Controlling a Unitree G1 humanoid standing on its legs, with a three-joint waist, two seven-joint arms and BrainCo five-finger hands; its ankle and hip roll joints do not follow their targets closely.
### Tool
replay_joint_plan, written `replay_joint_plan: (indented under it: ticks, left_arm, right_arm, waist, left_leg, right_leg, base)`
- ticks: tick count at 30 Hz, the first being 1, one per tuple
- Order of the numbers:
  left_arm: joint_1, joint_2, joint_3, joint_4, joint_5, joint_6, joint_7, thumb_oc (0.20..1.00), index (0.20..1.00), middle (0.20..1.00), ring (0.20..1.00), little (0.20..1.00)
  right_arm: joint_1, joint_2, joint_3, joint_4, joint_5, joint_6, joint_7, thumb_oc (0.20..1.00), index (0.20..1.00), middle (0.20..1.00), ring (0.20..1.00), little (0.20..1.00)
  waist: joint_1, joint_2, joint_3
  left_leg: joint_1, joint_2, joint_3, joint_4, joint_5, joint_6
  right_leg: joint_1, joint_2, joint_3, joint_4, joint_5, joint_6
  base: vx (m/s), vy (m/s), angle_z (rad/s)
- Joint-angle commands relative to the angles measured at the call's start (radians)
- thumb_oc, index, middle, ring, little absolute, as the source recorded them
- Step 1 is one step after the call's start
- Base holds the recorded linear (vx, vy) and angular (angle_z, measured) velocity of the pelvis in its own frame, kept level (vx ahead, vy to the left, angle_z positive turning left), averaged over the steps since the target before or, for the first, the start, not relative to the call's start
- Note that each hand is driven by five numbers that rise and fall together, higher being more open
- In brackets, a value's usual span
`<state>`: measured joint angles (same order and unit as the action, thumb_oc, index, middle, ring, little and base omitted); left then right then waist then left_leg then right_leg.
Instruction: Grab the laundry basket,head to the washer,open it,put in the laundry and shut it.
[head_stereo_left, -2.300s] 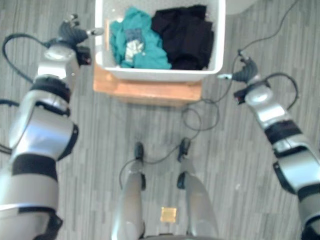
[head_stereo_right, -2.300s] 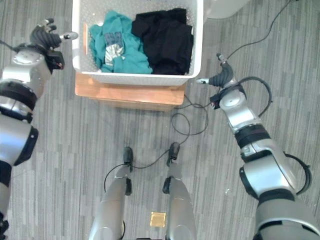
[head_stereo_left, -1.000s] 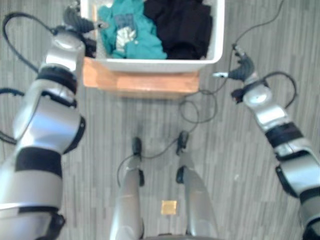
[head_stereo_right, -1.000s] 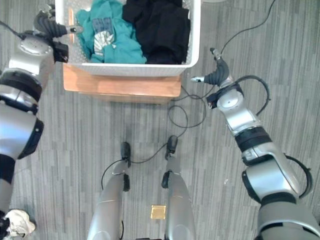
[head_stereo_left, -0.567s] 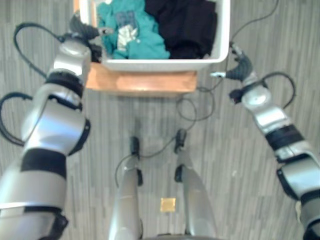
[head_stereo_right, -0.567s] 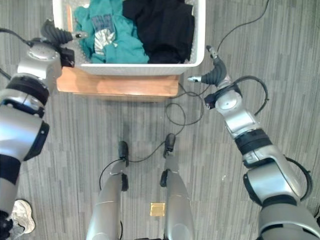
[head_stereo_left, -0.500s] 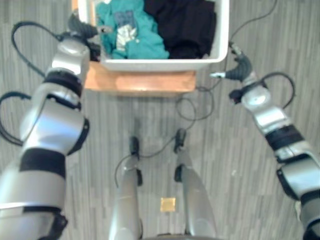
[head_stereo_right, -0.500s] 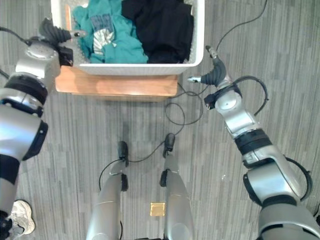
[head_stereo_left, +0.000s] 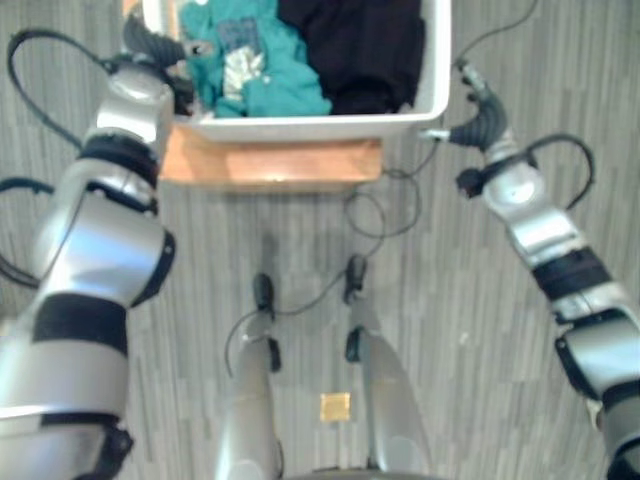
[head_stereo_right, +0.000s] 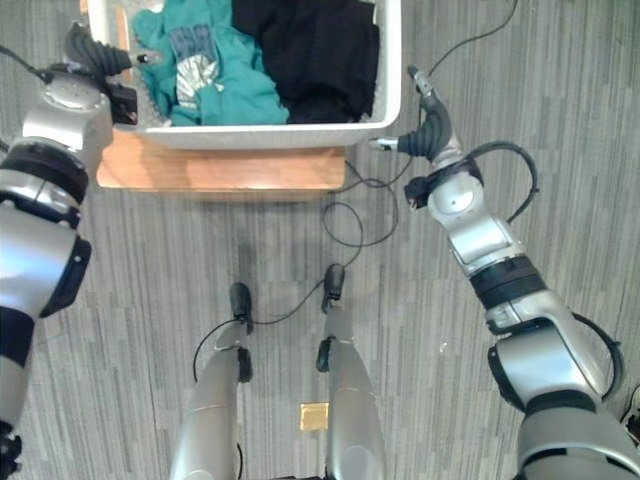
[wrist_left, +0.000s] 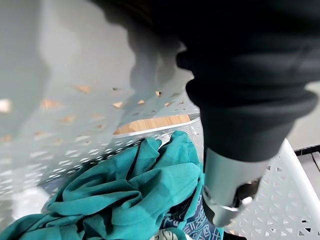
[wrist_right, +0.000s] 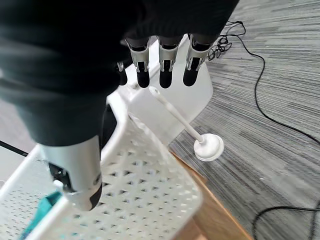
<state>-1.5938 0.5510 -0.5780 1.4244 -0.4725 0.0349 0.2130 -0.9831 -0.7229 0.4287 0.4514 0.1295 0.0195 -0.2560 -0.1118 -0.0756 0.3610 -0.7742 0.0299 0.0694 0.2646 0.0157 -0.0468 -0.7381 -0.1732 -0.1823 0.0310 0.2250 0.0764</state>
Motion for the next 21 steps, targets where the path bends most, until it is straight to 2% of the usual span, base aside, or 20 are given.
replay_joint_plan:
  ticks: [1, 2, 5, 6, 7, 8, 9, 10, 11, 12, 13, 14, 15, 16, 17, 18, 20, 21]
  left_arm:
    - [-0.054, -0.049, -0.010, 0.060, 0.026, -0.029, 0.017, 1.000, 1.000, 1.000, 1.000, 1.000]
    - [-0.058, -0.052, -0.013, 0.063, 0.024, -0.027, 0.020, 1.000, 1.000, 1.000, 1.000, 1.000]
    - [-0.056, -0.065, -0.016, 0.075, 0.020, -0.024, 0.027, 1.000, 1.000, 1.000, 1.000, 1.000]
    - [-0.058, -0.064, -0.015, 0.075, 0.020, -0.024, 0.027, 1.000, 1.000, 1.000, 1.000, 1.000]
    - [-0.055, -0.067, -0.021, 0.078, 0.020, -0.022, 0.025, 1.000, 1.000, 1.000, 1.000, 1.000]
    - [-0.057, -0.065, -0.021, 0.078, 0.020, -0.022, 0.025, 1.000, 1.000, 1.000, 1.000, 1.000]
    - [-0.058, -0.070, -0.024, 0.081, 0.017, -0.021, 0.024, 1.000, 1.000, 1.000, 1.000, 1.000]
    - [-0.057, -0.075, -0.031, 0.086, 0.011, -0.016, 0.021, 1.000, 1.000, 1.000, 1.000, 1.000]
    - [-0.058, -0.073, -0.031, 0.086, 0.010, -0.016, 0.020, 1.000, 1.000, 1.000, 1.000, 1.000]
    - [-0.061, -0.072, -0.034, 0.090, 0.009, -0.012, 0.019, 1.000, 1.000, 1.000, 1.000, 1.000]
    - [-0.062, -0.070, -0.037, 0.095, 0.008, -0.008, 0.018, 1.000, 1.000, 1.000, 1.000, 1.000]
    - [-0.064, -0.069, -0.037, 0.099, 0.007, -0.005, 0.017, 1.000, 1.000, 1.000, 1.000, 1.000]
    - [-0.068, -0.073, -0.037, 0.107, -0.002, 0.003, 0.019, 1.000, 1.000, 1.000, 1.000, 1.000]
    - [-0.069, -0.072, -0.038, 0.107, -0.002, 0.003, 0.019, 1.000, 1.000, 1.000, 1.000, 1.000]
    - [-0.072, -0.076, -0.038, 0.108, -0.005, 0.006, 0.020, 1.000, 1.000, 1.000, 1.000, 1.000]
    - [-0.075, -0.077, -0.040, 0.110, -0.007, 0.009, 0.021, 1.000, 1.000, 1.000, 1.000, 1.000]
    - [-0.076, -0.082, -0.043, 0.112, -0.009, 0.011, 0.025, 1.000, 1.000, 1.000, 1.000, 1.000]
    - [-0.076, -0.085, -0.044, 0.112, -0.009, 0.011, 0.027, 1.000, 1.000, 1.000, 1.000, 1.000]
  right_arm:
    - [-0.084, -0.012, -0.044, 0.028, 0.048, -0.054, -0.070, 1.000, 1.000, 1.000, 1.000, 1.000]
    - [-0.104, -0.005, -0.044, 0.034, 0.059, -0.056, -0.079, 1.000, 1.000, 1.000, 1.000, 1.000]
    - [-0.183, 0.010, -0.011, 0.087, 0.091, -0.056, -0.097, 1.000, 1.000, 1.000, 1.000, 1.000]
    - [-0.187, 0.011, -0.008, 0.090, 0.092, -0.057, -0.096, 1.000, 1.000, 1.000, 1.000, 1.000]
    - [-0.218, 0.016, 0.010, 0.126, 0.098, -0.050, -0.099, 1.000, 1.000, 1.000, 1.000, 1.000]
    - [-0.221, 0.017, 0.012, 0.129, 0.099, -0.051, -0.098, 1.000, 1.000, 1.000, 1.000, 1.000]
    - [-0.243, 0.024, 0.020, 0.160, 0.110, -0.048, -0.101, 1.000, 1.000, 1.000, 1.000, 1.000]
    - [-0.277, 0.043, 0.033, 0.219, 0.133, -0.041, -0.109, 1.000, 1.000, 1.000, 1.000, 1.000]
    - [-0.282, 0.044, 0.036, 0.224, 0.135, -0.043, -0.108, 1.000, 1.000, 1.000, 1.000, 1.000]
    - [-0.299, 0.055, 0.041, 0.249, 0.145, -0.042, -0.113, 1.000, 1.000, 1.000, 1.000, 1.000]
    - [-0.313, 0.069, 0.038, 0.270, 0.156, -0.040, -0.120, 1.000, 1.000, 1.000, 1.000, 1.000]
    - [-0.323, 0.084, 0.030, 0.283, 0.166, -0.044, -0.133, 1.000, 1.000, 1.000, 1.000, 1.000]
    - [-0.329, 0.115, -0.001, 0.312, 0.204, -0.058, -0.164, 1.000, 1.000, 1.000, 1.000, 1.000]
    - [-0.330, 0.116, -0.002, 0.313, 0.204, -0.059, -0.165, 1.000, 1.000, 1.000, 1.000, 1.000]
    - [-0.334, 0.125, -0.011, 0.325, 0.216, -0.057, -0.174, 1.000, 1.000, 1.000, 1.000, 1.000]
    - [-0.338, 0.135, -0.023, 0.337, 0.225, -0.055, -0.183, 1.000, 1.000, 1.000, 1.000, 1.000]
    - [-0.343, 0.147, -0.038, 0.364, 0.244, -0.059, -0.197, 1.000, 1.000, 1.000, 1.000, 1.000]
    - [-0.349, 0.149, -0.041, 0.379, 0.253, -0.062, -0.200, 1.000, 1.000, 1.000, 1.000, 1.000]
  waist:
    - [0.007, 0.016, -0.006]
    - [0.009, 0.019, -0.014]
    - [0.013, 0.012, -0.004]
    - [0.013, 0.016, -0.010]
    - [0.016, 0.012, -0.002]
    - [0.016, 0.015, -0.009]
    - [0.018, 0.015, -0.009]
    - [0.021, 0.014, -0.002]
    - [0.022, 0.017, -0.008]
    - [0.020, 0.015, 0.000]
    - [0.024, 0.020, -0.007]
    - [0.024, 0.022, -0.005]
    - [0.025, 0.026, 0.004]
    - [0.026, 0.028, -0.003]
    - [0.024, 0.028, 0.004]
    - [0.026, 0.035, -0.003]
    - [0.028, 0.039, 0.004]
    - [0.031, 0.044, -0.003]
  left_leg:
    - [0.077, -0.005, -0.018, -0.066, -0.033, 0.015]
    - [0.087, -0.002, -0.030, -0.071, -0.056, 0.009]
    - [0.073, -0.006, -0.019, -0.067, -0.030, 0.014]
    - [0.084, -0.002, -0.030, -0.071, -0.053, 0.009]
    - [0.072, -0.005, -0.019, -0.065, -0.030, 0.015]
    - [0.082, -0.002, -0.031, -0.070, -0.053, 0.009]
    - [0.081, -0.002, -0.031, -0.068, -0.053, 0.010]
    - [0.066, -0.007, -0.020, -0.061, -0.029, 0.016]
    - [0.076, -0.004, -0.032, -0.065, -0.053, 0.011]
    - [0.065, -0.008, -0.019, -0.061, -0.029, 0.017]
    - [0.074, -0.005, -0.031, -0.066, -0.052, 0.012]
    - [0.073, -0.006, -0.030, -0.067, -0.052, 0.013]
    - [0.060, -0.012, -0.018, -0.065, -0.027, 0.019]
    - [0.070, -0.009, -0.030, -0.069, -0.050, 0.014]
    - [0.056, -0.015, -0.019, -0.065, -0.025, 0.021]
    - [0.064, -0.011, -0.032, -0.069, -0.050, 0.016]
    - [0.048, -0.019, -0.018, -0.061, -0.027, 0.024]
    - [0.056, -0.016, -0.030, -0.062, -0.053, 0.018]
  right_leg:
    - [0.146, -0.031, 0.003, 0.032, -0.089, 0.088]
    - [0.153, -0.023, 0.015, 0.031, -0.105, 0.095]
    - [0.142, -0.030, 0.001, 0.031, -0.085, 0.086]
    - [0.150, -0.023, 0.013, 0.029, -0.102, 0.094]
    - [0.142, -0.030, 0.000, 0.030, -0.084, 0.085]
    - [0.150, -0.023, 0.012, 0.028, -0.101, 0.093]
    - [0.149, -0.024, 0.011, 0.028, -0.100, 0.092]
    - [0.139, -0.030, -0.003, 0.029, -0.082, 0.081]
    - [0.147, -0.023, 0.009, 0.027, -0.099, 0.090]
    - [0.138, -0.030, -0.003, 0.028, -0.081, 0.081]
    - [0.146, -0.023, 0.007, 0.026, -0.097, 0.089]
    - [0.144, -0.023, 0.007, 0.025, -0.096, 0.088]
    - [0.133, -0.030, -0.006, 0.026, -0.078, 0.078]
    - [0.141, -0.023, 0.006, 0.023, -0.095, 0.087]
    - [0.130, -0.031, -0.005, 0.025, -0.077, 0.077]
    - [0.137, -0.025, 0.007, 0.024, -0.095, 0.085]
    - [0.124, -0.034, -0.008, 0.028, -0.078, 0.074]
    - [0.131, -0.028, 0.004, 0.028, -0.096, 0.082]
  base:
    - [0.00, 0.000, 0.00]
    - [0.00, 0.000, 0.00]
    - [-0.03, 0.006, 0.00]
    - [0.00, 0.000, 0.00]
    - [0.07, -0.001, -0.01]
    - [0.00, 0.000, 0.00]
    - [0.00, 0.000, 0.00]
    - [0.00, 0.000, 0.00]
    - [-0.09, 0.027, 0.00]
    - [0.07, 0.016, -0.01]
    - [-0.02, 0.035, -0.02]
    - [-0.02, 0.049, -0.03]
    - [-0.01, 0.035, -0.04]
    - [-0.09, 0.040, -0.05]
    - [0.07, 0.012, -0.04]
    - [-0.09, 0.037, -0.07]
    - [-0.01, 0.030, -0.05]
    - [0.06, 0.015, -0.02]
